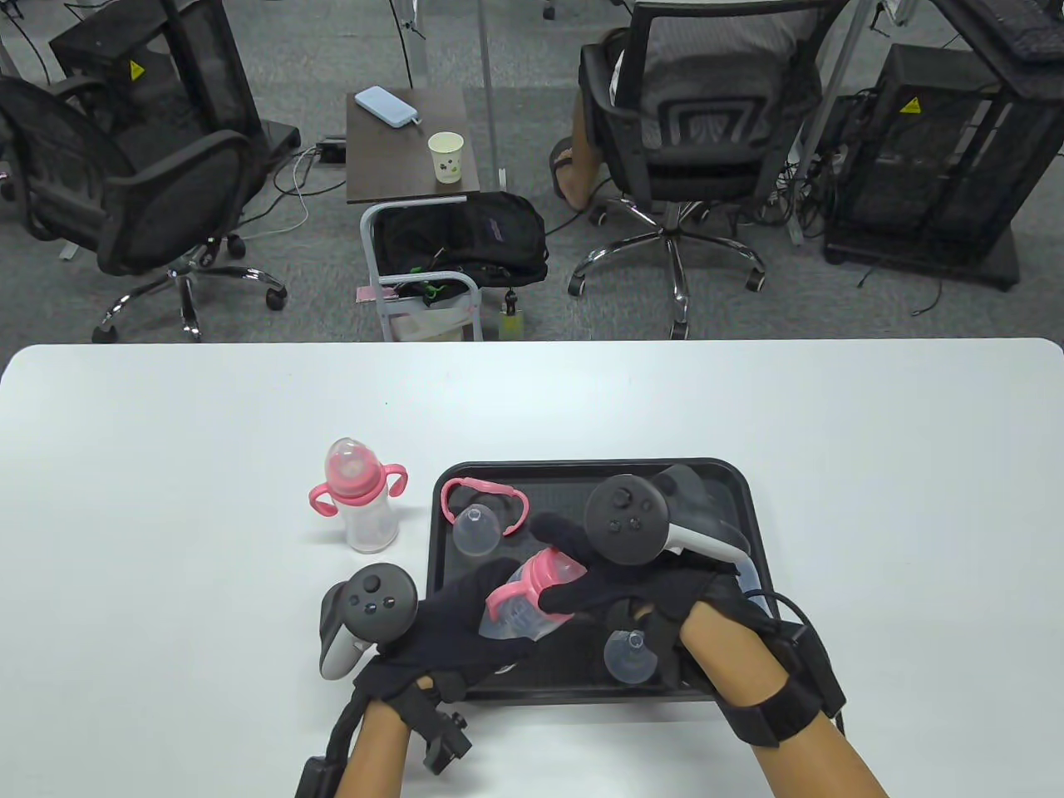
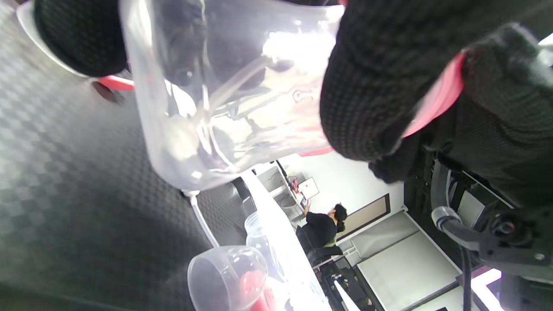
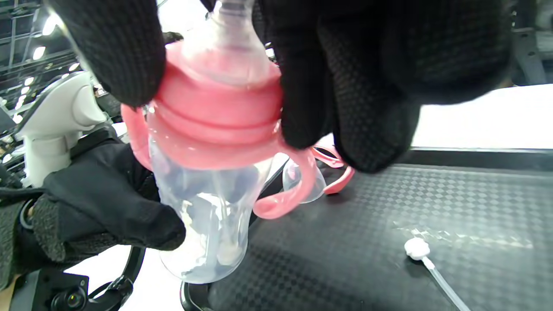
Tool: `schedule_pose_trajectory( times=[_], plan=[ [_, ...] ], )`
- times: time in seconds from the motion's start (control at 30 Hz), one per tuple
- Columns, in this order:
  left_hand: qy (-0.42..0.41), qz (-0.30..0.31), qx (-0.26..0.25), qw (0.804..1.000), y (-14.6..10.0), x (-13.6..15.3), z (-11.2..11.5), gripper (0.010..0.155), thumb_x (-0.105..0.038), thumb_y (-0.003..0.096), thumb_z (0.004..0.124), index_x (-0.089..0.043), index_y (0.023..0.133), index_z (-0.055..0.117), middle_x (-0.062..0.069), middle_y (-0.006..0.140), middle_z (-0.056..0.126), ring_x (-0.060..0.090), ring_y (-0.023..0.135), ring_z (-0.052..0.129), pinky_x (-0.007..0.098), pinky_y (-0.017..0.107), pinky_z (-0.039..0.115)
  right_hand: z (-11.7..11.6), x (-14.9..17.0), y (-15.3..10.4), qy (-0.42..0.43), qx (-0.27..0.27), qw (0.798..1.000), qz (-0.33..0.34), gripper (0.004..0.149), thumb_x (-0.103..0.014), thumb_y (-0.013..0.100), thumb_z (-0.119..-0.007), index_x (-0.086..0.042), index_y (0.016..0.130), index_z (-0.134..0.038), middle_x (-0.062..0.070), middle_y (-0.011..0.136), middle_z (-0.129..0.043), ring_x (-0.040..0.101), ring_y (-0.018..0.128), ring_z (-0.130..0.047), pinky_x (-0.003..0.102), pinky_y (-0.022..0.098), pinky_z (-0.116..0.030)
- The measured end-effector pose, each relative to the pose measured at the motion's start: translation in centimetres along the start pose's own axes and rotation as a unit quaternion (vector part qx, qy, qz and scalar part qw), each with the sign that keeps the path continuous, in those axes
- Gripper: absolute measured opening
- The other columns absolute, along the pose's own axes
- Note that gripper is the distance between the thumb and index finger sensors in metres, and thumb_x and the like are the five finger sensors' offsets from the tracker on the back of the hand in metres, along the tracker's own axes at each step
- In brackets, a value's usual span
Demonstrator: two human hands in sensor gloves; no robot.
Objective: Assemble baby bottles from components
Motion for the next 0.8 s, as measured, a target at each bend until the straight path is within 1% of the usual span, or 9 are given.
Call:
schedule_pose_trajectory(
  times=[0.03,0.07,0.13,0.2,0.3,0.4,0.53,0.67,0.8],
  plan=[
    [0.006,-0.004,0.002,1.000,0.0,0.0,0.0,0.093,-0.060,0.0422,0.097,-0.026,0.116,0.052,0.003,0.113,0.070,0.042,0.099,0.076,0.057,0.055,0.081,-0.1,0.0,0.0,0.013,0.001,1.000,0.005,0.082,-0.059,0.051,-0.082,-0.009,0.111,-0.056,0.024,0.066,-0.100,0.042,0.041,-0.105,0.052,0.027,-0.086],
    [0.008,-0.003,0.003,1.000,0.0,0.1,0.0,0.093,-0.060,0.0422,0.097,-0.026,0.116,0.052,0.003,0.114,0.069,0.042,0.099,0.076,0.057,0.055,0.081,-0.3,0.2,-0.1,0.018,-0.006,1.000,0.004,0.082,-0.058,0.052,-0.082,-0.009,0.112,-0.054,0.025,0.069,-0.099,0.044,0.045,-0.104,0.054,0.030,-0.085],
    [0.005,-0.003,0.002,1.000,0.0,0.2,0.0,0.093,-0.060,0.0421,0.097,-0.027,0.117,0.052,0.002,0.114,0.069,0.042,0.099,0.076,0.057,0.055,0.080,-0.2,0.3,-0.4,0.012,-0.006,1.000,0.002,0.082,-0.059,0.053,-0.079,-0.013,0.115,-0.050,0.026,0.080,-0.094,0.049,0.054,-0.100,0.057,0.037,-0.083],
    [0.004,-0.002,0.008,1.000,0.1,0.2,0.2,0.093,-0.060,0.0421,0.097,-0.027,0.117,0.052,0.003,0.114,0.070,0.042,0.099,0.076,0.056,0.055,0.081,0.1,0.0,-0.7,-0.002,-0.005,1.000,0.012,0.085,-0.058,0.052,-0.085,-0.021,0.116,-0.044,0.028,0.098,-0.081,0.053,0.064,-0.095,0.060,0.043,-0.080],
    [-0.008,0.005,0.010,1.000,0.1,0.2,0.2,0.093,-0.060,0.0421,0.097,-0.027,0.117,0.052,0.002,0.114,0.070,0.042,0.099,0.076,0.056,0.056,0.081,0.1,-0.9,-0.9,-0.005,-0.014,0.999,0.051,0.084,-0.050,0.050,-0.093,-0.030,0.115,-0.044,0.029,0.107,-0.070,0.054,0.075,-0.090,0.062,0.049,-0.078],
    [-0.015,0.010,0.012,1.000,0.1,0.1,0.2,0.092,-0.060,0.0426,0.096,-0.028,0.117,0.052,0.003,0.114,0.070,0.043,0.100,0.077,0.057,0.057,0.080,0.0,-1.2,-0.9,-0.031,-0.007,0.998,0.061,0.080,-0.043,0.049,-0.096,-0.030,0.113,-0.050,0.026,0.107,-0.070,0.051,0.075,-0.090,0.060,0.051,-0.078],
    [-0.033,0.004,0.041,0.999,0.2,0.1,0.8,0.094,-0.058,0.0448,0.094,-0.026,0.118,0.045,0.011,0.118,0.065,0.051,0.102,0.075,0.060,0.062,0.076,-0.1,-1.5,-0.8,-0.026,-0.004,0.997,0.073,0.078,-0.042,0.048,-0.095,-0.029,0.112,-0.053,0.028,0.104,-0.072,0.049,0.072,-0.092,0.059,0.050,-0.079],
    [-0.015,0.009,0.041,0.999,0.2,-0.2,1.0,0.094,-0.059,0.0456,0.092,-0.025,0.117,0.041,0.003,0.115,0.068,0.046,0.101,0.076,0.059,0.058,0.078,-0.2,-1.5,-0.8,-0.026,-0.011,0.997,0.069,0.078,-0.042,0.048,-0.094,-0.027,0.112,-0.052,0.030,0.103,-0.072,0.048,0.071,-0.092,0.059,0.050,-0.079],
    [-0.011,0.022,0.033,0.999,0.1,-1.0,0.9,0.094,-0.058,0.0468,0.091,-0.025,0.119,0.040,0.005,0.115,0.066,0.045,0.101,0.072,0.060,0.056,0.077,-0.1,-1.1,-0.9,-0.018,-0.019,0.997,0.068,0.080,-0.043,0.050,-0.090,-0.021,0.114,-0.048,0.032,0.100,-0.073,0.048,0.070,-0.092,0.059,0.049,-0.079]
  ],
)
Point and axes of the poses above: the tracker on the back of each hand, its own x axis roughly to the little-finger side, its own y axis roughly from the wrist to the fingertips, z = x × y, the point moved 5 cm from there along y, roughly from the wrist to the fingertips
